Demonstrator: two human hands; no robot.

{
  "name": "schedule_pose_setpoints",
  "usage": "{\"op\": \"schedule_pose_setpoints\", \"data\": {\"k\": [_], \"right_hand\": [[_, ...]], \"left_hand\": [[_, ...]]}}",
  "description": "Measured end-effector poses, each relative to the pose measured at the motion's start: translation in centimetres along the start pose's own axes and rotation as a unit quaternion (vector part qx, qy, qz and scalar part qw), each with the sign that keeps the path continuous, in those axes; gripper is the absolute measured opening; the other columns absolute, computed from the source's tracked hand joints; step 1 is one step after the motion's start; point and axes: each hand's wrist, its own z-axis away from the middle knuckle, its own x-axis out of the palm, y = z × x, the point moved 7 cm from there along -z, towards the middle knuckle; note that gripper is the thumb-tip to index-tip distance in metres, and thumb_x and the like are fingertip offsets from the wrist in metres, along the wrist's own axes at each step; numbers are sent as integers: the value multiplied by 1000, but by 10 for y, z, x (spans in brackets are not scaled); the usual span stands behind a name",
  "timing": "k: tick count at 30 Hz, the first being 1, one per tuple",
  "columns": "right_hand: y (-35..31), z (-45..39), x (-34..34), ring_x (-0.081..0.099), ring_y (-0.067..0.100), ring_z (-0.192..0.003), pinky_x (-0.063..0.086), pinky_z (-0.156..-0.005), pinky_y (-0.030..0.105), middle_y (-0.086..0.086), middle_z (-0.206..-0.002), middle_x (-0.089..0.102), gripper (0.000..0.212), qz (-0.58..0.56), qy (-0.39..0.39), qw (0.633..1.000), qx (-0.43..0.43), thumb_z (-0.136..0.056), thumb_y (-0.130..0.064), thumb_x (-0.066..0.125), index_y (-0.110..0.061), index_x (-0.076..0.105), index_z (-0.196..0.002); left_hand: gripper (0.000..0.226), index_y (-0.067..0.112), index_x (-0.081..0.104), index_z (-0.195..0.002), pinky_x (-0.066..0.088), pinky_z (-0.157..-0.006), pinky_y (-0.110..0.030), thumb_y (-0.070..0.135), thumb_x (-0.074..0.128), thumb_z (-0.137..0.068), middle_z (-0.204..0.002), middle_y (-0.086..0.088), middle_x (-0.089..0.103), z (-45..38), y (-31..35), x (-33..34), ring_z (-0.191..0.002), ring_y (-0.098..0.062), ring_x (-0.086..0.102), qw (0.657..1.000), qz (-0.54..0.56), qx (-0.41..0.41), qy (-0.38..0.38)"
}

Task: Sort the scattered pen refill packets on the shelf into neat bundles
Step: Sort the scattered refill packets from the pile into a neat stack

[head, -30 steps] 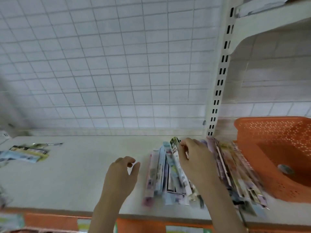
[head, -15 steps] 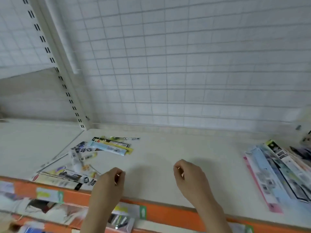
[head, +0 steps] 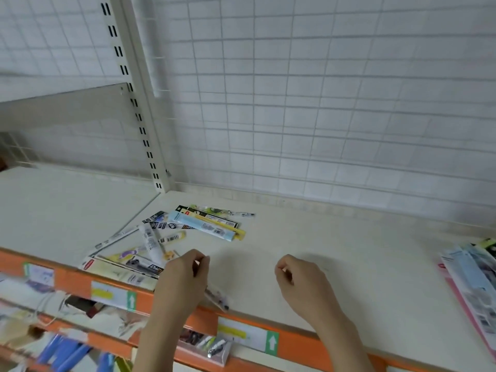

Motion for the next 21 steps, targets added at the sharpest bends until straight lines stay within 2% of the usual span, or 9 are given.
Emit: {"op": "schedule_pose_setpoints", "data": {"k": [2,9,14,16,18,21], "right_hand": [[-1,-3,3,59,14,-79,48,-71,30,-6,-83,64,15,-1,-1,1000,-3,-94,-27,43,-25,58,-97],[-13,-16,17,59,14,-80,48,-70,29,-8,-85,65,14,23,7,1000,9,-94,-27,43,-26,57,-95],[-50,-34,43,58,16,-77,49,-70,30,-7,-82,63,13,16,13,1000,15,-93,-25,45,-24,59,-93],[-74,-43,55,58,15,-77,50,-71,30,-6,-83,64,15,8,19,1000,16,-93,-24,45,-22,60,-94],[-100,-53,67,59,14,-76,51,-71,32,-5,-83,65,16,1,28,1000,12,-94,-25,45,-22,61,-94],[-132,-65,85,59,14,-75,52,-70,34,-4,-83,66,16,1,37,999,8,-94,-24,45,-22,61,-94]], "left_hand": [[16,20,54,-78,36,-44,-20,25,51,-93,-54,5,55,-3,-1,-2,-46,-9,49,1000,-7,2,4],[18,22,54,-75,34,-46,-20,24,53,-92,-52,6,52,-13,-23,-12,-45,-10,46,1000,25,15,-10],[18,22,57,-73,32,-45,-15,23,54,-91,-47,4,50,-32,-62,-43,-41,-12,44,999,38,27,-11],[20,24,55,-71,34,-47,-20,23,54,-91,-48,4,50,-45,-85,-62,-41,-10,42,999,27,21,-12],[23,25,53,-68,39,-53,-28,22,54,-91,-50,2,52,-60,-110,-82,-47,-15,46,1000,23,14,1],[21,23,56,-69,41,-55,-29,23,55,-90,-51,1,53,-81,-145,-103,-52,-23,51,1000,14,9,22]]}}
